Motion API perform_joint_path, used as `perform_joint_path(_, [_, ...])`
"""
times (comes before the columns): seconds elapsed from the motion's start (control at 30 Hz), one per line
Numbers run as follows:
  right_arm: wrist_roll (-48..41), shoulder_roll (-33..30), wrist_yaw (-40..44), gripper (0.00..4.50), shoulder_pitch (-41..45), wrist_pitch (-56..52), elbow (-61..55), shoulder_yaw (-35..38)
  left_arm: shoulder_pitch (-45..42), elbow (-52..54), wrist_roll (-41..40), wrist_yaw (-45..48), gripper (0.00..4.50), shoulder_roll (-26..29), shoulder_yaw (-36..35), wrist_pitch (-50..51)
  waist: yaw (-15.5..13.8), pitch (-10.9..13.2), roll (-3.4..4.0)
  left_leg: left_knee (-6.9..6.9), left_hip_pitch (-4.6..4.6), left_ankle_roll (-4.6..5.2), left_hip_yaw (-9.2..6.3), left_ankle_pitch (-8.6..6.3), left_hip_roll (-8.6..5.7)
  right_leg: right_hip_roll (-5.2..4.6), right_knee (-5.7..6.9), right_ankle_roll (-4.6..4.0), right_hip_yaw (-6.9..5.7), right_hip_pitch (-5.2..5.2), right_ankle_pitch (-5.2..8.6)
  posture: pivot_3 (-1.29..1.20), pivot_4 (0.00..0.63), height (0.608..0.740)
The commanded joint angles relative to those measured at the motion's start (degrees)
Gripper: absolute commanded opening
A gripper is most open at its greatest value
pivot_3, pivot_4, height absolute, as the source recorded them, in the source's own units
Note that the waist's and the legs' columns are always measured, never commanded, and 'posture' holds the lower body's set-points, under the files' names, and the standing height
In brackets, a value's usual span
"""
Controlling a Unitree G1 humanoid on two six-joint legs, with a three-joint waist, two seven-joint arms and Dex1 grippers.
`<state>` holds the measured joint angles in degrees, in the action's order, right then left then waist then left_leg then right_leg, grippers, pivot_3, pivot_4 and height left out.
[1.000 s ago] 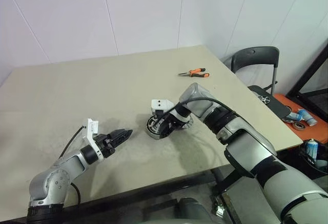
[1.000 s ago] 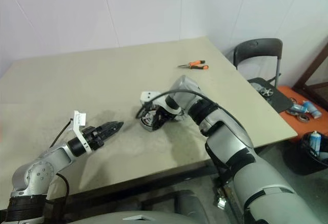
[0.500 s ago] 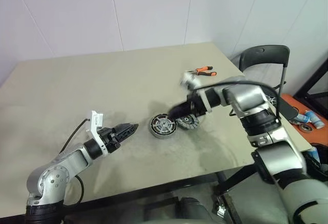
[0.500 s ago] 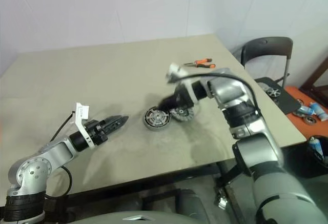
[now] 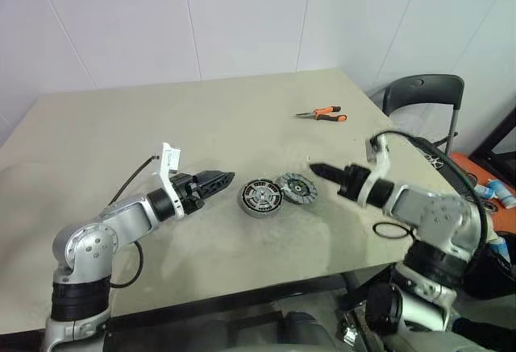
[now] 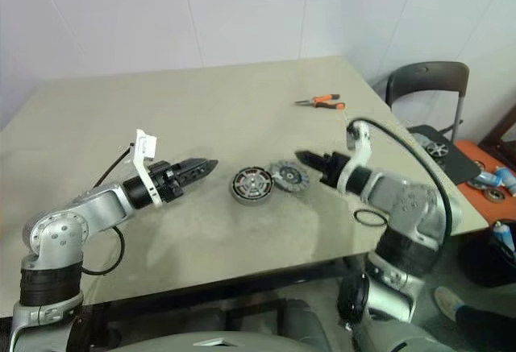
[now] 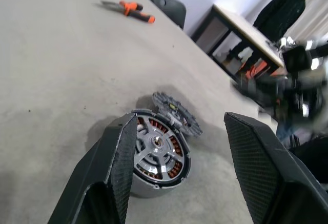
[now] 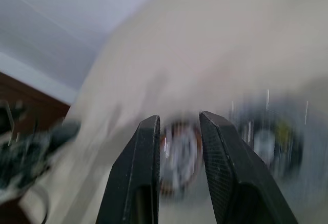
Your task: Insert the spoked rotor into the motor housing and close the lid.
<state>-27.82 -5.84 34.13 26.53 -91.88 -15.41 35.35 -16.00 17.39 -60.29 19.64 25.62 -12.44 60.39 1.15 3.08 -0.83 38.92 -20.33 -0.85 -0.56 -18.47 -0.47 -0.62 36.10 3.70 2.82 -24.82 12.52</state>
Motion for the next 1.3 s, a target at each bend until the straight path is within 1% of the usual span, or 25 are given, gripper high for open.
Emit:
perform_joint_path(0.03, [-5.4, 1.1, -4.1, 1.30, -1.7, -0.6, -1.4, 2.4, -2.6, 0.1, -1.3, -0.2, 2.88, 0.2, 0.0, 1.1, 0.2, 0.0, 0.06, 0.01, 0.00, 0.00, 0.03, 0.00, -0.01, 0.00, 0.00, 0.00, 0.02, 0.00, 0.00, 0.00, 0.000, 0.740])
perform_joint_path(0.1, [-7.1, 0.9, -6.6, 1.30, -3.3, -0.6, 0.6, 2.8, -3.1, 0.0, -1.4, -0.4, 2.88, 0.1, -0.1, 1.6, 0.6, 0.0, 0.05, 0.05, 0.03, 0.00, 0.15, 0.00, -0.02, 0.00, -0.01, -0.02, 0.12, 0.01, 0.02, 0.00, 0.000, 0.740])
perform_joint_path(0.2, [-5.8, -0.4, -9.6, 1.30, -5.2, -0.6, 4.0, 2.4, -3.6, 0.4, -2.0, -1.0, 2.88, 0.1, -0.4, 2.5, 1.4, 0.0, 0.02, 0.08, 0.14, 0.01, 0.13, 0.00, -0.01, 0.00, -0.05, 0.00, 0.11, 0.16, 0.03, 0.00, 0.000, 0.740])
perform_joint_path(0.3, [-5.1, -0.7, -11.3, 1.30, -4.8, -0.6, 6.9, 2.8, -3.7, 0.8, -2.8, -1.7, 2.88, 0.3, -1.0, 3.2, 1.5, 0.0, 0.04, 0.08, 0.14, 0.01, 0.13, 0.01, -0.03, 0.01, -0.05, 0.01, 0.11, 0.17, 0.04, 0.00, 0.000, 0.740])
perform_joint_path(0.43, [-3.9, -0.5, -13.0, 1.30, -4.5, 0.9, 10.9, 1.5, -3.6, 1.5, -3.7, -2.6, 2.88, 0.6, -1.6, 3.8, 1.5, 0.0, 0.04, 0.08, 0.16, 0.01, 0.13, 0.01, -0.02, 0.06, -0.05, 0.10, 0.12, 0.17, 0.08, 0.00, 0.000, 0.740])
perform_joint_path(0.5, [-3.9, -0.3, -13.2, 1.30, -4.2, 2.3, 12.6, 0.6, -3.5, 1.9, -4.0, -2.8, 2.88, 0.8, -1.7, 3.9, 1.6, -0.1, -0.09, 0.07, 0.18, 0.01, 0.12, 0.01, 0.00, 0.09, -0.05, 0.13, 0.12, 0.19, 0.11, 0.00, 0.000, 0.740])
perform_joint_path(0.6, [-5.6, 1.1, -13.2, 1.30, -1.3, 2.7, 14.7, 2.1, -3.3, 2.4, -4.6, -2.5, 2.88, 1.9, -2.3, 4.0, 2.3, -0.1, -0.16, 0.09, 0.32, 0.01, 0.16, 0.01, 0.10, 0.09, -0.07, 0.13, 0.14, 0.39, 0.17, 0.00, 0.000, 0.740])
perform_joint_path(0.7, [-7.4, 2.7, -12.8, 1.30, 0.8, 2.0, 15.3, 2.7, -1.1, 3.1, -4.7, 0.1, 2.88, 4.3, -2.7, 3.7, 3.0, -0.1, -0.09, 0.12, 0.49, 0.02, 0.20, 0.02, 0.11, 0.09, -0.05, 0.09, 0.19, 0.43, 0.20, 0.00, 0.000, 0.740])
perform_joint_path(0.83, [-8.2, 4.0, -13.3, 1.30, 2.1, 2.5, 17.0, 3.0, 1.4, 3.9, -3.5, 3.1, 2.88, 6.9, -1.9, 2.6, 2.9, 0.0, -0.03, -0.08, 0.51, 0.03, 0.17, 0.01, 0.15, 0.13, -0.06, 0.18, 0.17, 0.40, 0.15, 0.00, 0.000, 0.740])
perform_joint_path(0.93, [-8.3, 5.2, -14.3, 1.30, 3.4, 3.6, 18.5, 3.4, 1.8, 3.5, -2.8, 4.2, 2.88, 7.6, -1.7, 1.6, 2.7, 0.0, -0.02, -0.08, 0.35, 0.03, 0.11, 0.01, 0.11, 0.08, -0.11, 0.19, 0.13, 0.32, 0.12, 0.00, 0.000, 0.740])
perform_joint_path(1.07, [-7.0, 6.4, -16.7, 1.30, 3.2, 6.9, 20.7, 2.3, 1.6, 2.8, -1.4, 5.2, 2.88, 7.5, -1.1, 0.7, 2.8, 0.0, -0.01, -0.07, 0.26, 0.05, 0.13, 0.00, 0.07, 0.01, -0.26, 0.19, 0.15, 0.31, 0.07, 0.00, 0.000, 0.740])
perform_joint_path(1.2, [-9.4, 5.0, -16.3, 1.30, 1.7, 4.2, 18.9, 3.3, 1.9, 2.6, -0.6, 6.2, 2.88, 7.7, -1.1, 0.0, 2.8, 0.0, 0.00, -0.08, 0.13, 0.08, 0.12, -0.02, 0.07, 0.00, -0.34, 0.19, 0.14, 0.24, 0.04, 0.00, 0.000, 0.740])
perform_joint_path(1.3, [-15.2, 2.8, -14.3, 1.30, 0.7, -0.3, 15.5, 4.6, 2.9, 2.1, 0.5, 7.5, 2.88, 8.0, -1.1, -0.8, 2.8, 0.0, 0.01, -0.08, 0.08, 0.12, 0.09, -0.04, 0.07, 0.00, -0.39, 0.21, 0.13, 0.22, 0.04, 0.00, 0.000, 0.740])
